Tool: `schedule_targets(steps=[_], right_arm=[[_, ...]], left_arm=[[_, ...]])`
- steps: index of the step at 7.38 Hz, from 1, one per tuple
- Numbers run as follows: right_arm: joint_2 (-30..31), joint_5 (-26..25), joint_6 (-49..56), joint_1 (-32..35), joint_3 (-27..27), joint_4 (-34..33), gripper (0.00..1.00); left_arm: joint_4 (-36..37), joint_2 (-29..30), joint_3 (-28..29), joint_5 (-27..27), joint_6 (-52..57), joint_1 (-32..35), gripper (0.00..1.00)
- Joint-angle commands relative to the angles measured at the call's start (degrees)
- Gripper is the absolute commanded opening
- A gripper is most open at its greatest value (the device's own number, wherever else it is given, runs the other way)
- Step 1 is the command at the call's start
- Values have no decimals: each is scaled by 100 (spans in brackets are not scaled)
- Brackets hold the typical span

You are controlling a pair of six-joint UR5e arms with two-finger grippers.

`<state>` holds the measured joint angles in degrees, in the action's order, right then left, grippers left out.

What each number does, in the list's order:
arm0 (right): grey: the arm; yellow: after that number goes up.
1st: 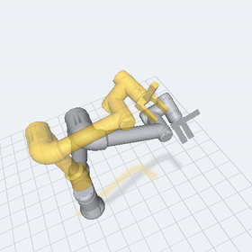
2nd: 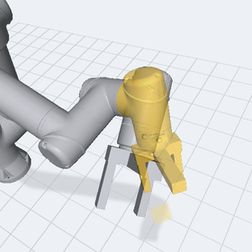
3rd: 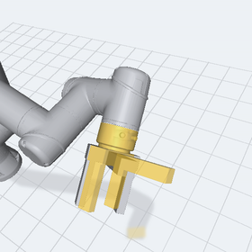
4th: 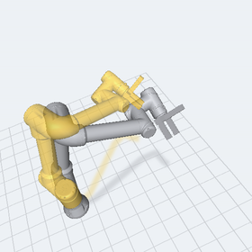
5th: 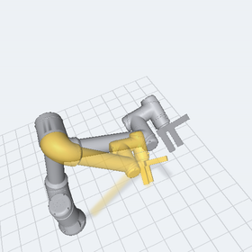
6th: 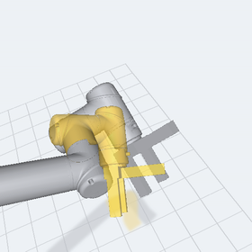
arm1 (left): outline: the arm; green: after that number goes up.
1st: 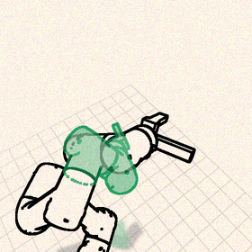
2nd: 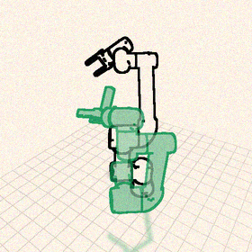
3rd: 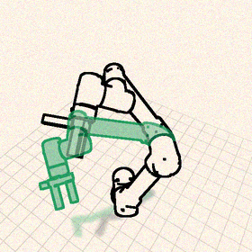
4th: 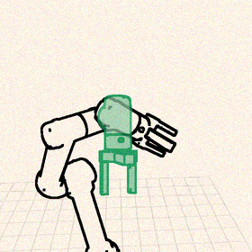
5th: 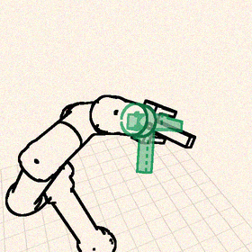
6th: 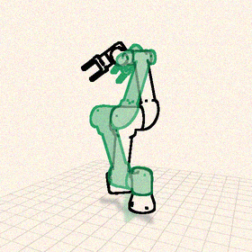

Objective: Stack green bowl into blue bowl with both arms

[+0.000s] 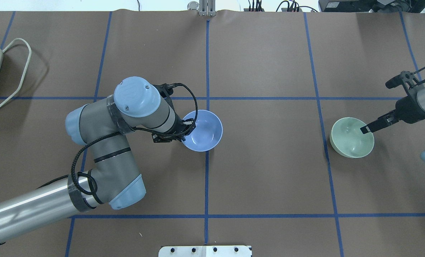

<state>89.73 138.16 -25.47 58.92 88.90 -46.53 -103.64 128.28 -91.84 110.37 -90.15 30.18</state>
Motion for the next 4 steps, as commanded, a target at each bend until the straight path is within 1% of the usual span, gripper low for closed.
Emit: schedule_targets(steps=[1,3,4], right_arm=[[1,0,7,-3,-4,4,93],[1,0,7,-3,-4,12,93],[1,0,-2,-12,-13,12,93]], left_arm=[[-60,162,244,-42,-56,-3,0],[-69,171,289,-42,-47,-12,0],[-86,163,289,-33,-3,-3,15]])
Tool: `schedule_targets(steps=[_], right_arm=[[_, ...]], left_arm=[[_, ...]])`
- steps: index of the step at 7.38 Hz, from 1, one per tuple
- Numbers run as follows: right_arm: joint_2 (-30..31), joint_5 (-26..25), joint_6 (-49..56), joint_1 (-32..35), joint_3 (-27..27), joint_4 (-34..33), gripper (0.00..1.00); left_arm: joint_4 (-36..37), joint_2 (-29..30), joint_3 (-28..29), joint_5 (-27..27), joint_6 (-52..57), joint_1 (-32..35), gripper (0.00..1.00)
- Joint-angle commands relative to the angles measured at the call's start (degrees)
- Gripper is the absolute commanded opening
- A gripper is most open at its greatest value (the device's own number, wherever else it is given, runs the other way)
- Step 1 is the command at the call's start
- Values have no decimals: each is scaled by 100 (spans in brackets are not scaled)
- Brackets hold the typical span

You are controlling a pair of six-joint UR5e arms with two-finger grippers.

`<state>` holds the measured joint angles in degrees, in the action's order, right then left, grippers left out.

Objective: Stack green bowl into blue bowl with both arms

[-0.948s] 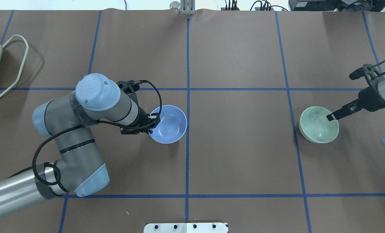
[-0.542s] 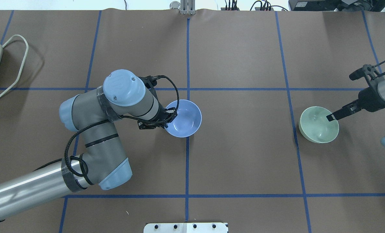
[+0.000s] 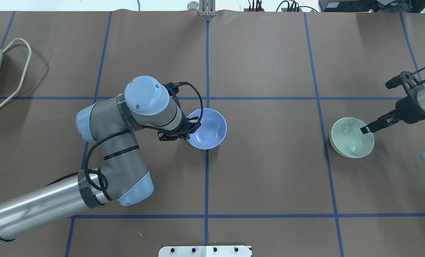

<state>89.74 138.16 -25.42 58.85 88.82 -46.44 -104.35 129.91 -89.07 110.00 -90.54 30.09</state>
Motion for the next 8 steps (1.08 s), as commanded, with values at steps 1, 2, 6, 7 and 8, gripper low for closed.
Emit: schedule_targets(steps=[1,2,6,7,8], right_arm=[[0,9,2,-5,-5,3,93],[0,0,2,-5,4,3,93],[-9,-35,2,-110,-22,3,66],[-9,-44,2,-154,-31,12,66],[-9,-53,10,-163,-31,3,54]], left_arm=[[-181,-27,30,4,53,6,44],[-261,-45,47,-5,62,6,75],[-200,-220,-504,-14,176,260,85],[-174,-291,-637,-14,281,313,85],[-174,-309,-647,160,291,401,86]])
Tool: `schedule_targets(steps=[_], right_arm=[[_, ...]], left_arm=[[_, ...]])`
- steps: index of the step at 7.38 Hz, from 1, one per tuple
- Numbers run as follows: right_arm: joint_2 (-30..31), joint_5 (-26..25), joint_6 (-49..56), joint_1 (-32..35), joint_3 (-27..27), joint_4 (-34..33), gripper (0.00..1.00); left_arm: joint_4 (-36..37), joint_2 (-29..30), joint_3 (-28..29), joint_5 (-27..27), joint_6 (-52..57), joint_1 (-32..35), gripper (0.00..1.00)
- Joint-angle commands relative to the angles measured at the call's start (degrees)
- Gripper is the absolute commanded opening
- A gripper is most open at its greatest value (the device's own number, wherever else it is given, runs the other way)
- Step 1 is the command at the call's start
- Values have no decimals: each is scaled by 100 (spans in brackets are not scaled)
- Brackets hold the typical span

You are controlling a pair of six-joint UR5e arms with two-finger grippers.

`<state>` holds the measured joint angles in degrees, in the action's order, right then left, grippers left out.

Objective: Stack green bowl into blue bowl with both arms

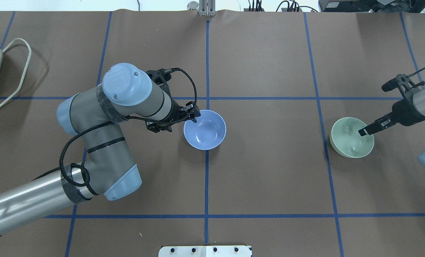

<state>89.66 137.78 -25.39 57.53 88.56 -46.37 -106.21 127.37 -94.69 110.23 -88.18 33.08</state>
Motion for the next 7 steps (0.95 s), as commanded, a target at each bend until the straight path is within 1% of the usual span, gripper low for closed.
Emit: schedule_targets(steps=[1,2,3,4,5,6,7], right_arm=[[-1,-23,7,-40,-6,5,42],[-1,-32,7,-31,-6,5,36],[-1,-32,16,-31,-6,5,22],[-9,-32,16,-31,3,5,15],[-10,-32,16,-31,3,-4,3],[-10,-32,16,-31,3,-4,0],[-10,-32,16,-31,20,-4,0]], left_arm=[[12,-89,-84,304,55,189,86],[12,-98,-84,306,90,199,85],[12,-98,-84,306,90,199,85],[12,-98,-84,306,90,199,85],[12,-98,-84,306,90,207,85],[12,-98,-93,306,90,216,85],[12,-98,-93,315,90,251,85]])
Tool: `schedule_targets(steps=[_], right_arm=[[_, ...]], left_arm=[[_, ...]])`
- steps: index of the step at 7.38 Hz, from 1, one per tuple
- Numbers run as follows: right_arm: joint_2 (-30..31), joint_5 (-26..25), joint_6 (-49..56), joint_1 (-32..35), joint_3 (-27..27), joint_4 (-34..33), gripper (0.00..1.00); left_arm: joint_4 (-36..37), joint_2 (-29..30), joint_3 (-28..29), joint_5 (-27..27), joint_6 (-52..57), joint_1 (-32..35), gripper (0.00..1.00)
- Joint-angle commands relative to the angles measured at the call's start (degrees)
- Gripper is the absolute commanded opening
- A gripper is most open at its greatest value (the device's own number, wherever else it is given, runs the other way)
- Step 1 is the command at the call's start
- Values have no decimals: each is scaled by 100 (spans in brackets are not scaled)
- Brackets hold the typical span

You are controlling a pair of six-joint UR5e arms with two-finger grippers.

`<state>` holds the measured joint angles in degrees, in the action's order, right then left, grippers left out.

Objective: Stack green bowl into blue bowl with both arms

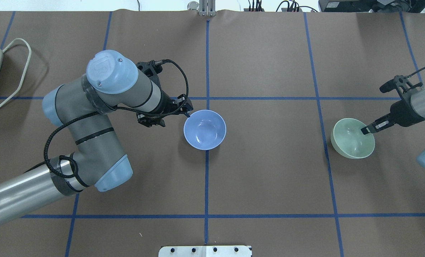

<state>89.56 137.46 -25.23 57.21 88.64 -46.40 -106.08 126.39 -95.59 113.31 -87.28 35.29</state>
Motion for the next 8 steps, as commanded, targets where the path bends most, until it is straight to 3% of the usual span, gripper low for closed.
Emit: schedule_targets(steps=[1,3,5,8], right_arm=[[-53,26,0,0,48,-1,0],[-298,35,-8,44,40,-62,0],[-596,35,-314,62,48,-132,0],[-1649,-218,-1551,-121,933,-1806,0]], left_arm=[[0,-122,-99,7,9,40,85],[0,-534,-484,24,402,162,85],[0,-781,-618,532,922,521,86],[0,-1544,-1039,604,1614,733,85]])
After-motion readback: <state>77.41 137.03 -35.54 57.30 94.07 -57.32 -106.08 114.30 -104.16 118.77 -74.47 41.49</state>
